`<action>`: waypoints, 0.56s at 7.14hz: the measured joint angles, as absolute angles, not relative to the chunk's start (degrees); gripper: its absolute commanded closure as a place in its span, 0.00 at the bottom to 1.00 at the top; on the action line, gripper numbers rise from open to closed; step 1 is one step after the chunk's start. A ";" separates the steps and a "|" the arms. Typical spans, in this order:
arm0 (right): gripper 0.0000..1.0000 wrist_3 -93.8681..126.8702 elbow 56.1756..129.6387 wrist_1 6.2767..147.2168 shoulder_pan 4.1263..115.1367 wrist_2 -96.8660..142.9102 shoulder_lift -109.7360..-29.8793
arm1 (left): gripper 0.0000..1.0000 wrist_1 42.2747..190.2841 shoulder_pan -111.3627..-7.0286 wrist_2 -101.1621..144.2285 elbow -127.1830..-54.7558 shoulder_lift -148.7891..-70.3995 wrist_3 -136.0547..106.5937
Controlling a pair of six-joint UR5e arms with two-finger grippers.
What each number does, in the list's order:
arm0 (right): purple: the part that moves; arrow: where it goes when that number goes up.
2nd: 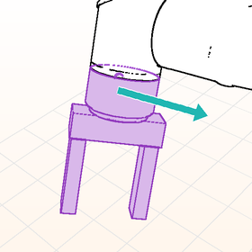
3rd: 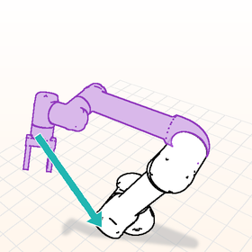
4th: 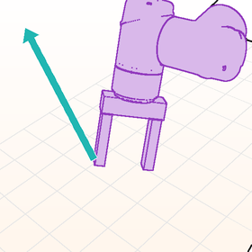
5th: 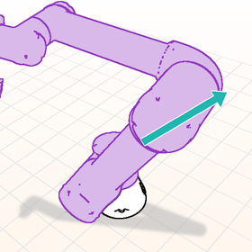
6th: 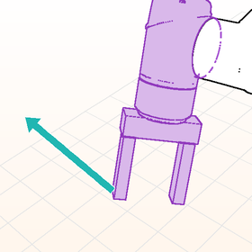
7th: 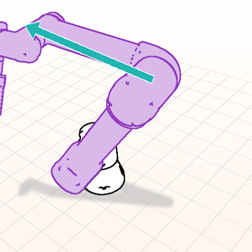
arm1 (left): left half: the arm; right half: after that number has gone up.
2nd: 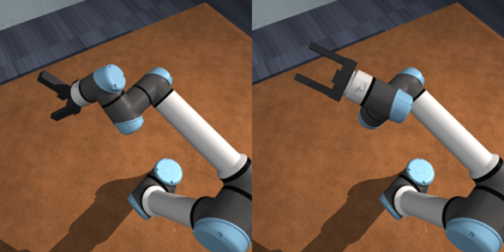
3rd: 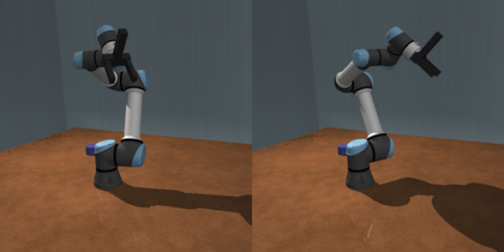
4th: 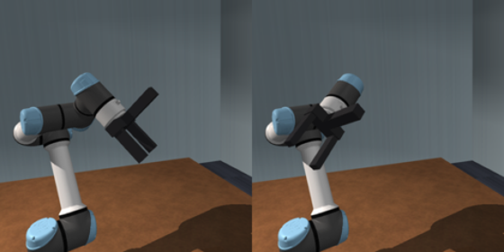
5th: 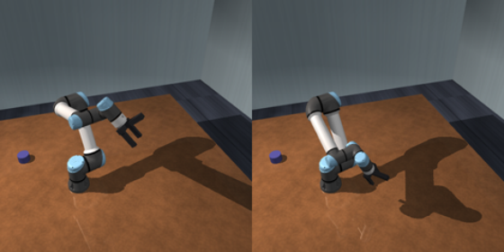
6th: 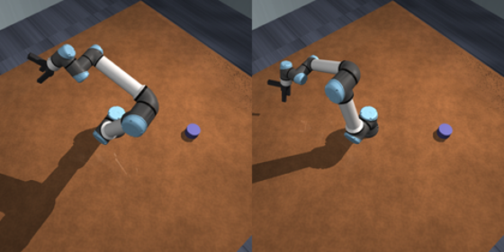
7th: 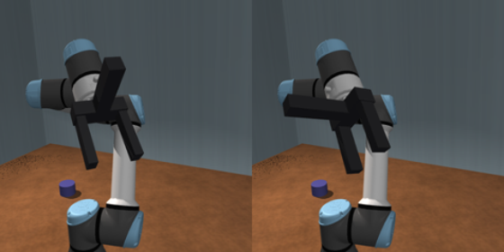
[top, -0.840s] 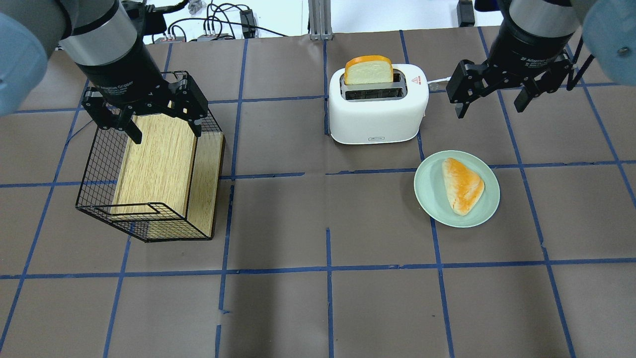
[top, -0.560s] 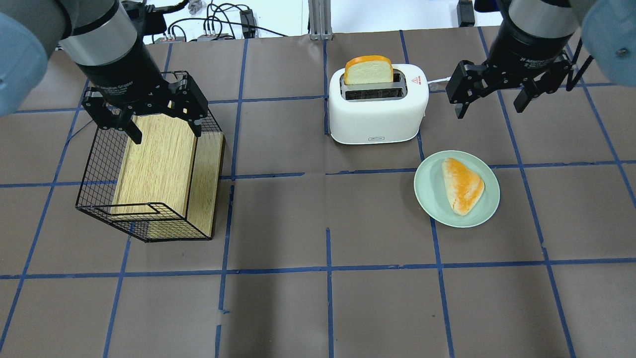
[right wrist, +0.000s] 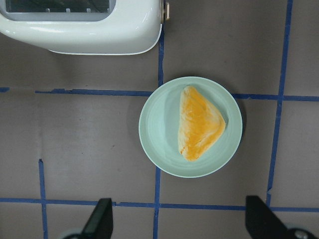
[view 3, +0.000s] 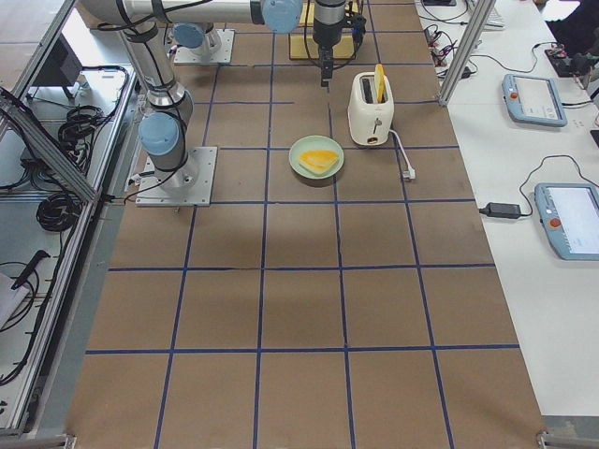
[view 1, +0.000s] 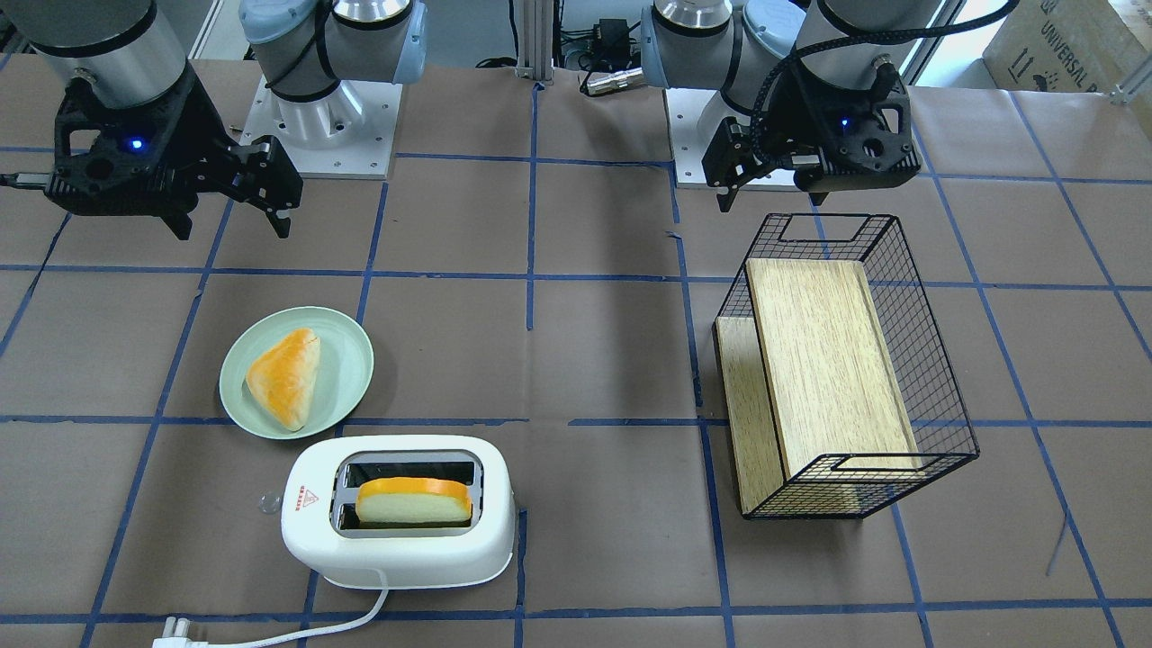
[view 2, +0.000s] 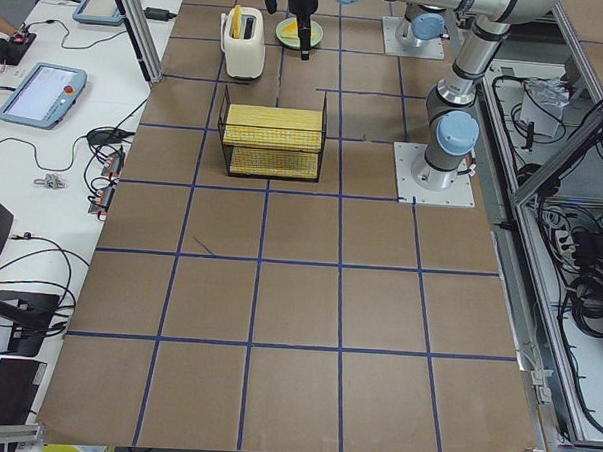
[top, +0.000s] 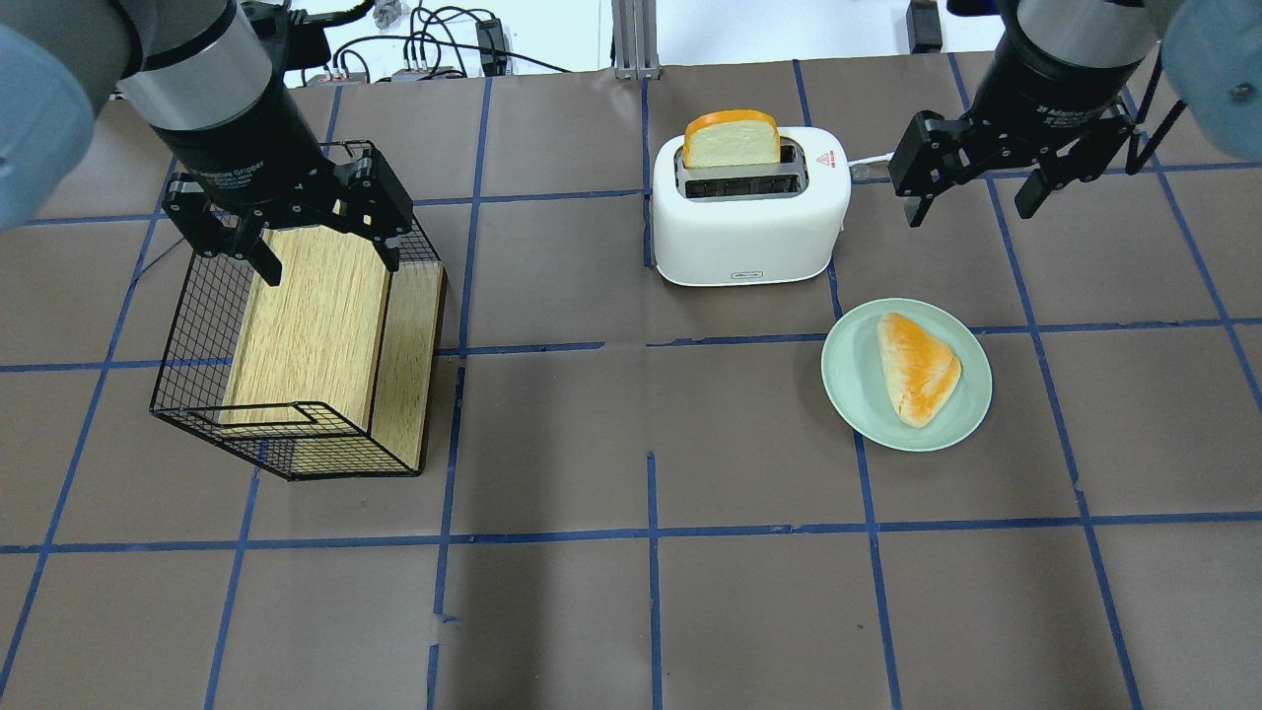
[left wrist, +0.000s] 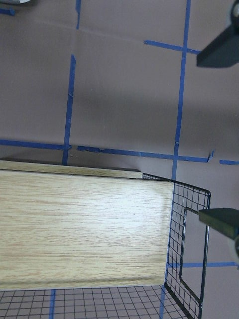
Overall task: Press toaster with right arm
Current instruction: 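Move the right gripper toward the toaster's side lever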
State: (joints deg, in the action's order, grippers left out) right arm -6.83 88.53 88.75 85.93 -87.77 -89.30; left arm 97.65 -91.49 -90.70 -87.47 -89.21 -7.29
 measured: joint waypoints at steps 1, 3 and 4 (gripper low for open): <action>0.89 -10.38 88.19 89.29 83.24 -83.83 -88.19 | 0.00 97.65 -91.49 -90.70 -87.50 -89.21 -7.30; 0.97 -17.85 85.84 89.49 77.23 -76.05 -84.79 | 0.00 97.65 -91.49 -90.70 -87.49 -89.21 -7.29; 0.97 -20.09 84.38 89.49 75.64 -72.56 -82.55 | 0.00 97.65 -91.49 -90.70 -87.47 -89.21 -7.29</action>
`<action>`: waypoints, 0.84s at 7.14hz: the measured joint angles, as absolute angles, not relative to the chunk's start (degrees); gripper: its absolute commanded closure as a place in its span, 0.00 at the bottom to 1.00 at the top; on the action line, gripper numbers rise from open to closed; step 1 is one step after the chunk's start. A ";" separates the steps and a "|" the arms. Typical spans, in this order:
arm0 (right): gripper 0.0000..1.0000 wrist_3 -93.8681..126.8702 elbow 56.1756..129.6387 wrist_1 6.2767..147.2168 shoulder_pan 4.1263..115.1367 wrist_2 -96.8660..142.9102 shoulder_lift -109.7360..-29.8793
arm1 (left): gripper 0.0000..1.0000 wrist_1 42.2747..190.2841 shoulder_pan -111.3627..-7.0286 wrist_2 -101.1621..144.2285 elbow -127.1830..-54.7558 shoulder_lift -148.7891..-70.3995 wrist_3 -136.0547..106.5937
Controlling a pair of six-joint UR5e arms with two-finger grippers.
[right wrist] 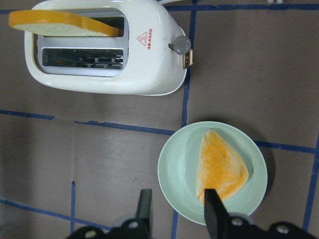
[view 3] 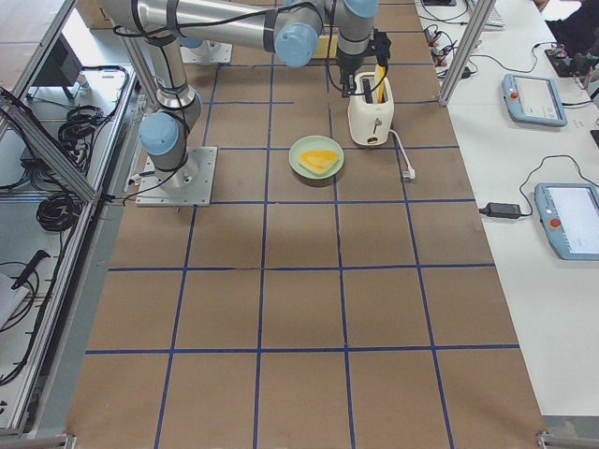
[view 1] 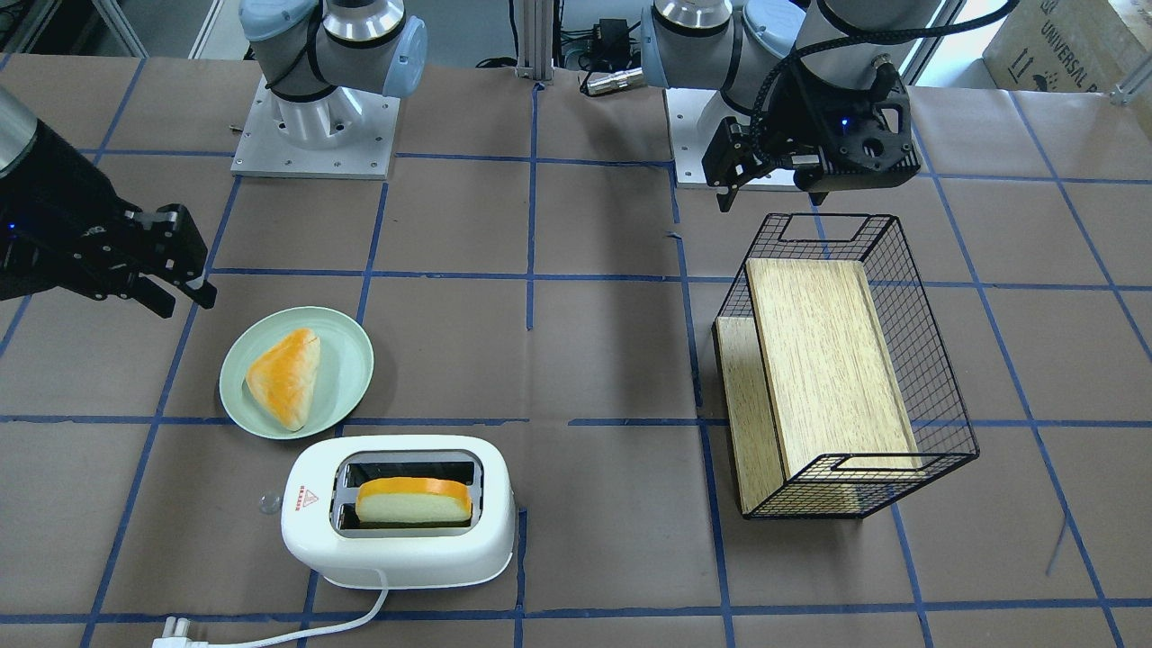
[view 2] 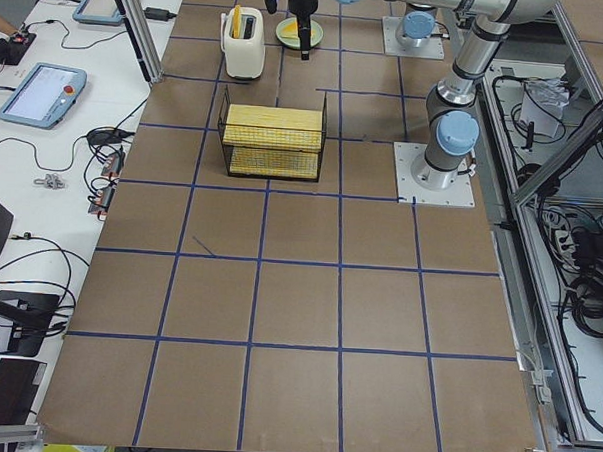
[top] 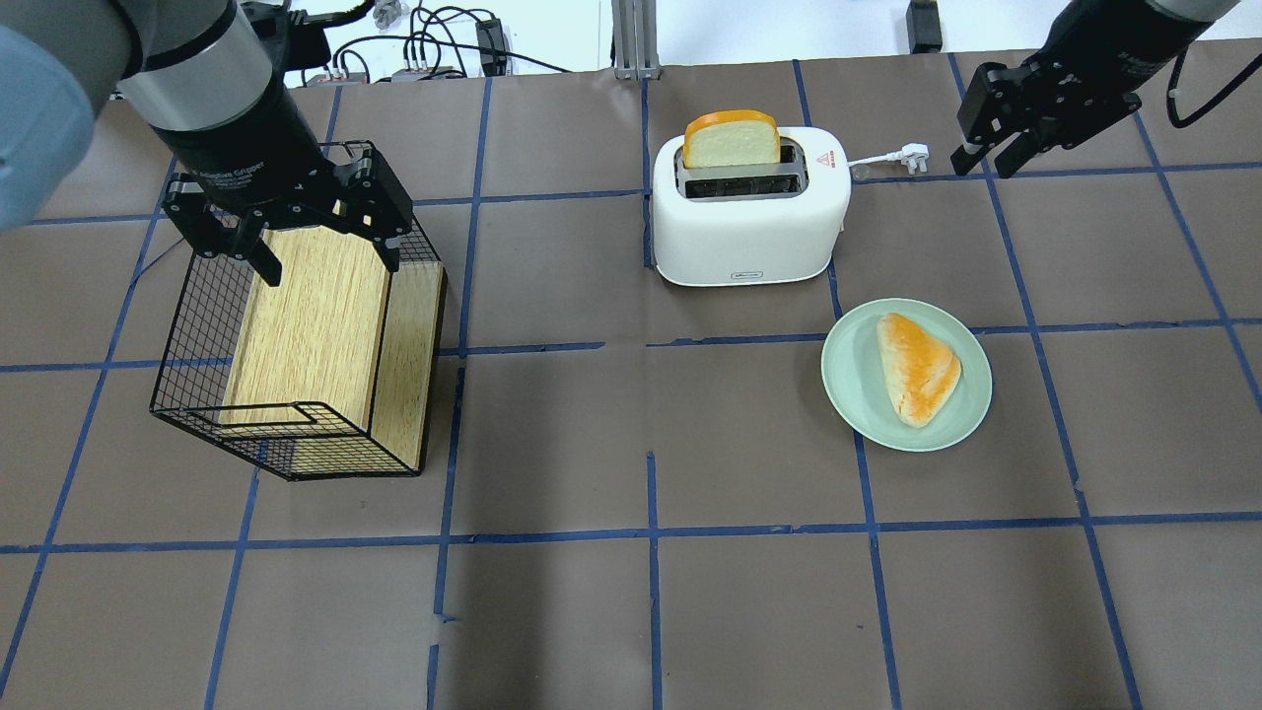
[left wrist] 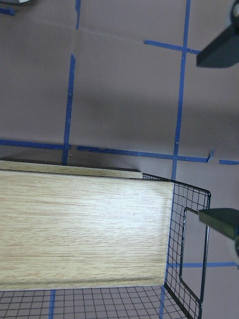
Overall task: Press toaster with right arm
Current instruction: 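Move the right gripper toward the toaster's side lever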
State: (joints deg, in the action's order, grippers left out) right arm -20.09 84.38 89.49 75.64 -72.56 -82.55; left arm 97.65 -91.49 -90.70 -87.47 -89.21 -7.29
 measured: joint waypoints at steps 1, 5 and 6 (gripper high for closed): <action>0.98 -21.17 83.02 89.74 74.98 -69.27 -80.10 | 0.00 97.65 -91.49 -90.70 -87.46 -89.21 -7.29; 1.00 -23.49 75.72 89.80 74.71 -59.22 -66.96 | 0.00 97.61 -91.47 -90.70 -87.45 -89.22 -7.29; 1.00 -24.43 75.08 90.34 74.71 -57.93 -64.72 | 0.00 97.62 -91.47 -90.70 -87.45 -89.21 -7.30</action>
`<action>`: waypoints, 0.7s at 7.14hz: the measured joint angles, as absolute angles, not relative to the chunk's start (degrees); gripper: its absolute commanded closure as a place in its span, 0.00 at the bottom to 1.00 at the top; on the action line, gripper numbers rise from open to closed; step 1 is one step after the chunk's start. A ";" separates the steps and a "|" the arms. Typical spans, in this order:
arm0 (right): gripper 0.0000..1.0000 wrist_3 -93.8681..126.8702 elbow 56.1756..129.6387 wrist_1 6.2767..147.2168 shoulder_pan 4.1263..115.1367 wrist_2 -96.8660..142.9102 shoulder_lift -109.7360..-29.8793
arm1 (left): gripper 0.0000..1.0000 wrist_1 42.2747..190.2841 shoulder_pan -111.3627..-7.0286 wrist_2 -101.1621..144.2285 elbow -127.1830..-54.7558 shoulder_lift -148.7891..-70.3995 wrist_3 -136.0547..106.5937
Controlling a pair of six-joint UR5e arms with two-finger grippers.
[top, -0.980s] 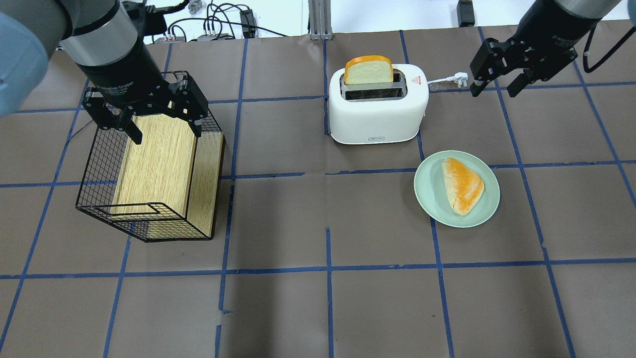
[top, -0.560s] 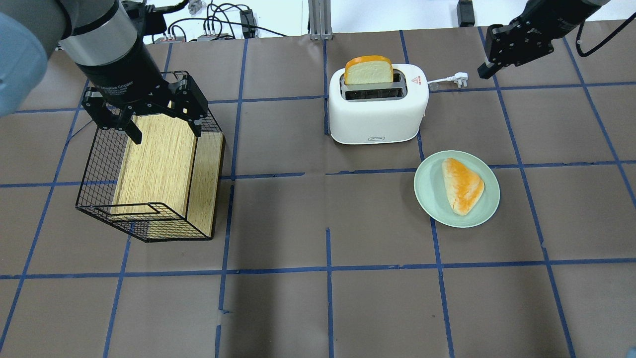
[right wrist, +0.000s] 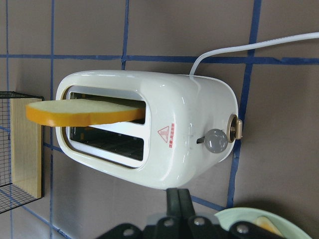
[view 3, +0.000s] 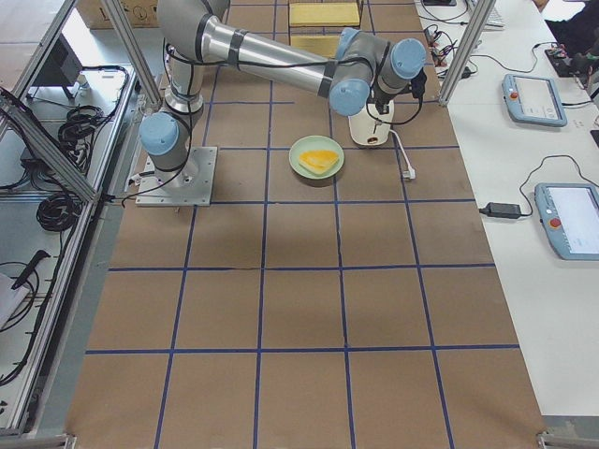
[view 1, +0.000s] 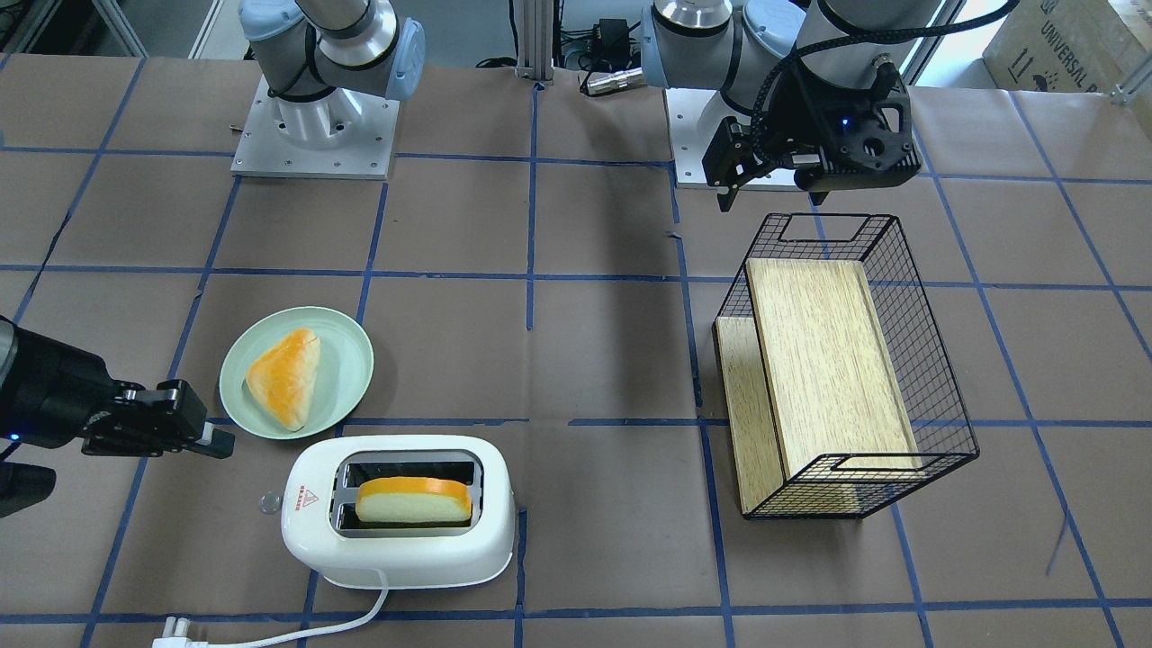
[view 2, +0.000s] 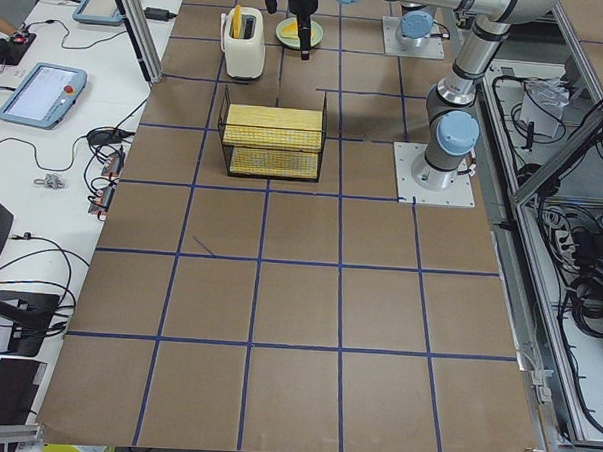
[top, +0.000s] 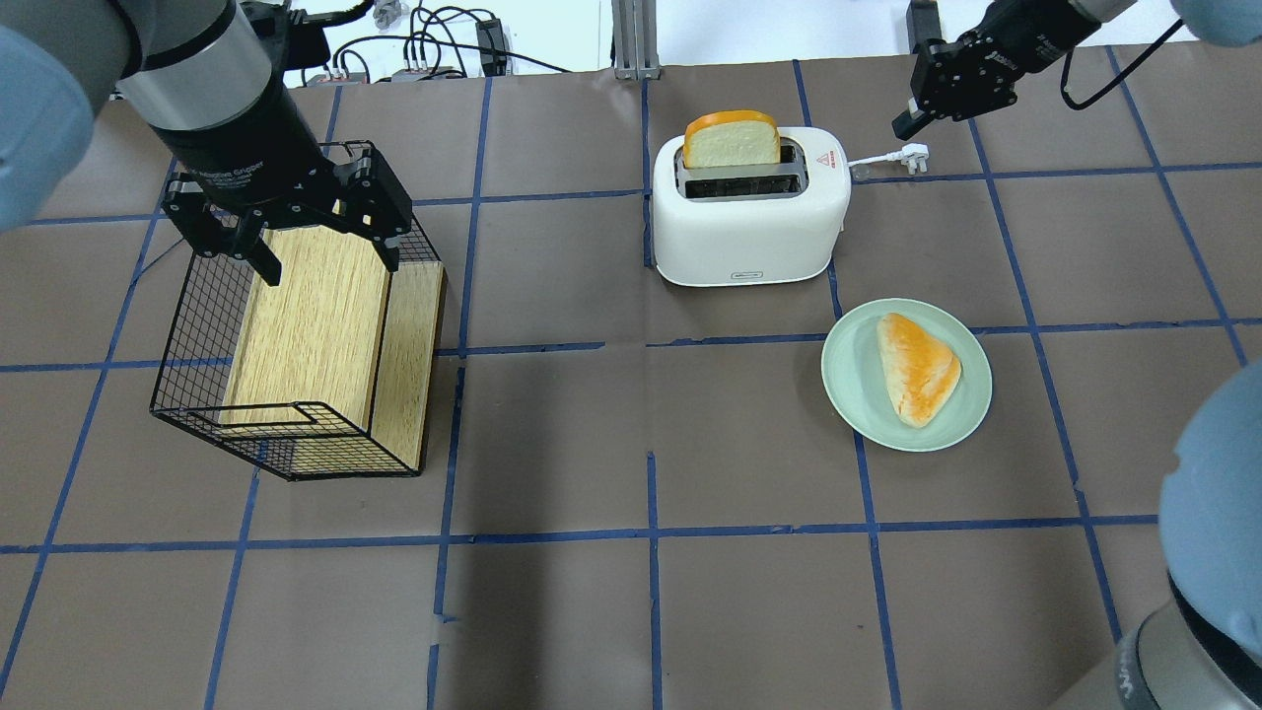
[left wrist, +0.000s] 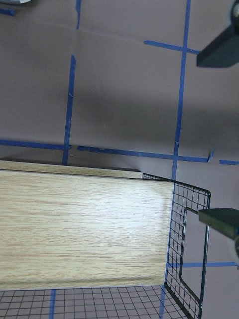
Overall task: Press toaster with right arm
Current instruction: 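Move the right gripper toward the toaster's side lever, then lower the right gripper onto the lever at the toaster's side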
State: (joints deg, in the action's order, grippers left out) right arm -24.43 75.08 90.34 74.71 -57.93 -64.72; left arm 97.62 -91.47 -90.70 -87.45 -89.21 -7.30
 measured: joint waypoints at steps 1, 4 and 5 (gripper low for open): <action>1.00 -25.12 74.93 91.39 74.72 -57.26 -62.98 | 0.00 97.62 -91.48 -90.70 -87.45 -89.21 -7.29; 1.00 -25.59 75.07 92.83 74.86 -55.53 -59.71 | 0.00 97.64 -91.49 -90.70 -87.45 -89.21 -7.29; 1.00 -25.61 75.08 93.05 74.88 -55.37 -59.10 | 0.00 97.64 -91.49 -90.70 -87.47 -89.21 -7.29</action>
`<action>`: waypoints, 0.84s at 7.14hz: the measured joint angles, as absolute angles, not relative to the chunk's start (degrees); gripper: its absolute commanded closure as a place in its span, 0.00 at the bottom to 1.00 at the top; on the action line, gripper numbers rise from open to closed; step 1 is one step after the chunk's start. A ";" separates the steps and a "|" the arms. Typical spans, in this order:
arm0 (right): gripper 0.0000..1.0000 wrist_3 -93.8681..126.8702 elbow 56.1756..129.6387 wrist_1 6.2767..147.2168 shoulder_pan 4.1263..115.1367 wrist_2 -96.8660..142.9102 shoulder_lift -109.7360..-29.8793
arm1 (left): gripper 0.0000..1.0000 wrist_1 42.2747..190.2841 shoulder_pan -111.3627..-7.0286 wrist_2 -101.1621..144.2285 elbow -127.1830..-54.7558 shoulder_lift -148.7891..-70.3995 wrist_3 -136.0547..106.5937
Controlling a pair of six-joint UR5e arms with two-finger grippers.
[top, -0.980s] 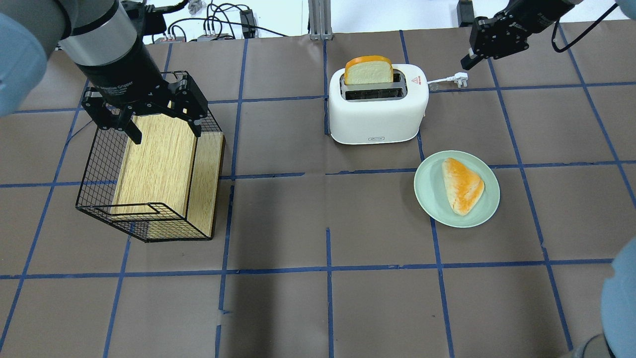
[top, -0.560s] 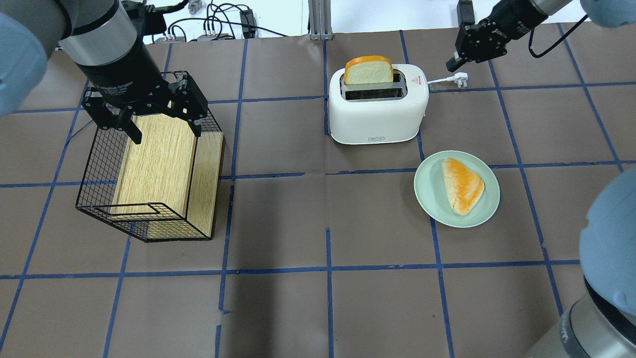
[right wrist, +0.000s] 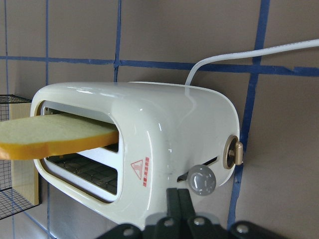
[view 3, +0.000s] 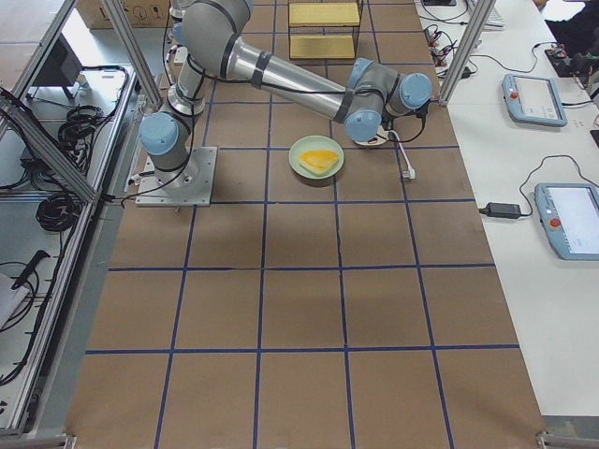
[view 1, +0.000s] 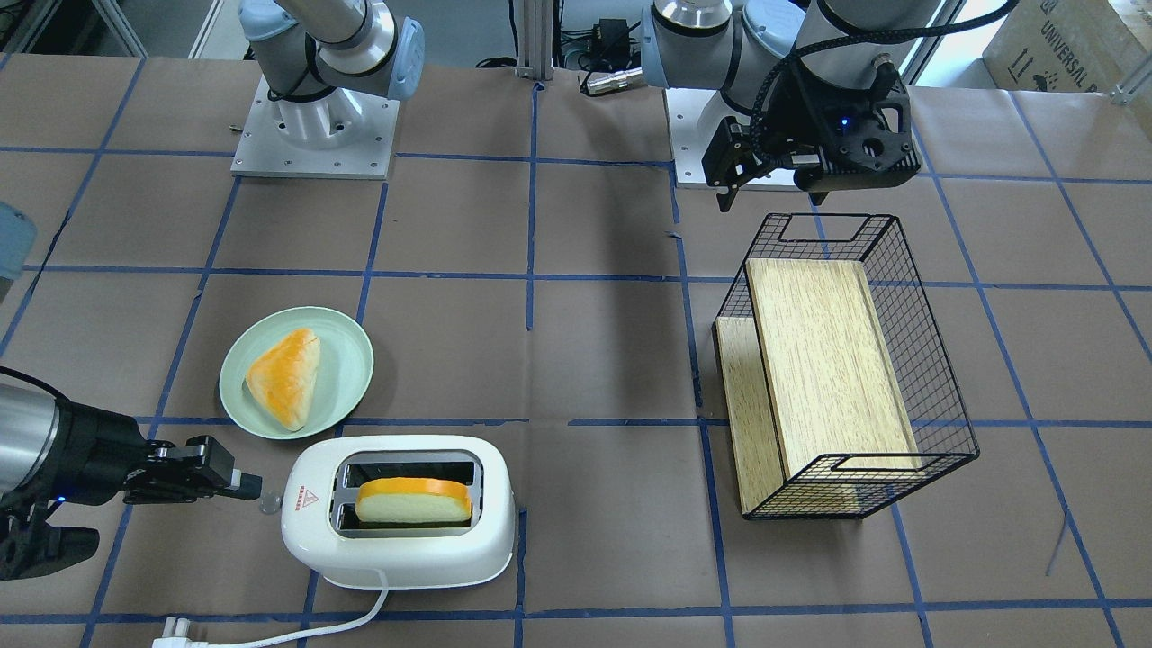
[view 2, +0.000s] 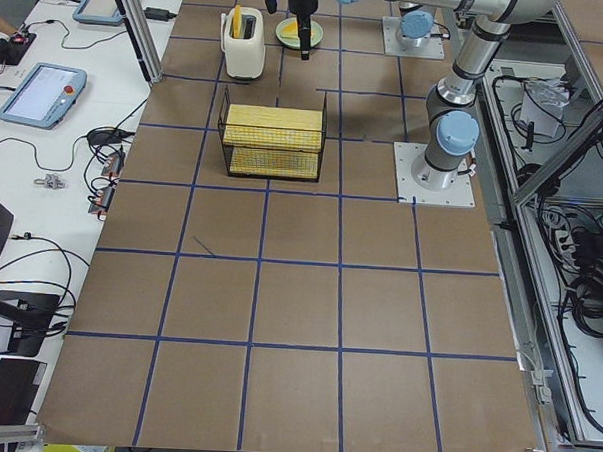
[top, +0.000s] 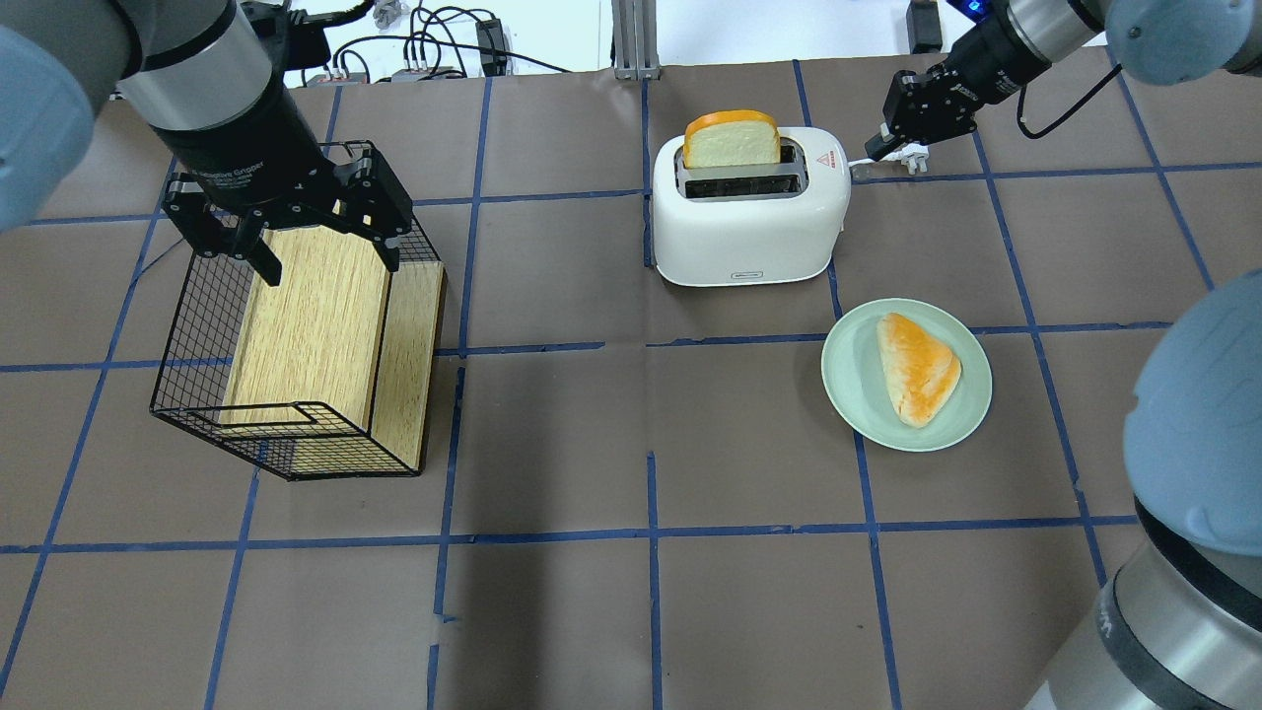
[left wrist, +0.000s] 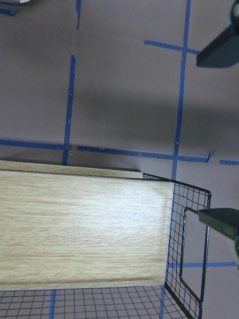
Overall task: Press toaster with right arm
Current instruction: 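Lower the right gripper onto the lever at the toaster's side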
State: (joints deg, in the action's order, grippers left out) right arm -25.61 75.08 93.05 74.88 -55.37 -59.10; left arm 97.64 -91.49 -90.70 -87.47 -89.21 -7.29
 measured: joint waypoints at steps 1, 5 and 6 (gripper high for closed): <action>1.00 -25.67 75.08 93.23 74.87 -55.31 -58.44 | 0.00 97.63 -91.49 -90.70 -87.48 -89.21 -7.30; 1.00 -25.73 75.07 93.55 74.82 -55.32 -56.77 | 0.00 97.64 -91.49 -90.70 -87.48 -89.21 -7.29; 1.00 -25.87 75.19 93.68 74.84 -55.33 -56.58 | 0.00 97.63 -91.49 -90.70 -87.47 -89.21 -7.30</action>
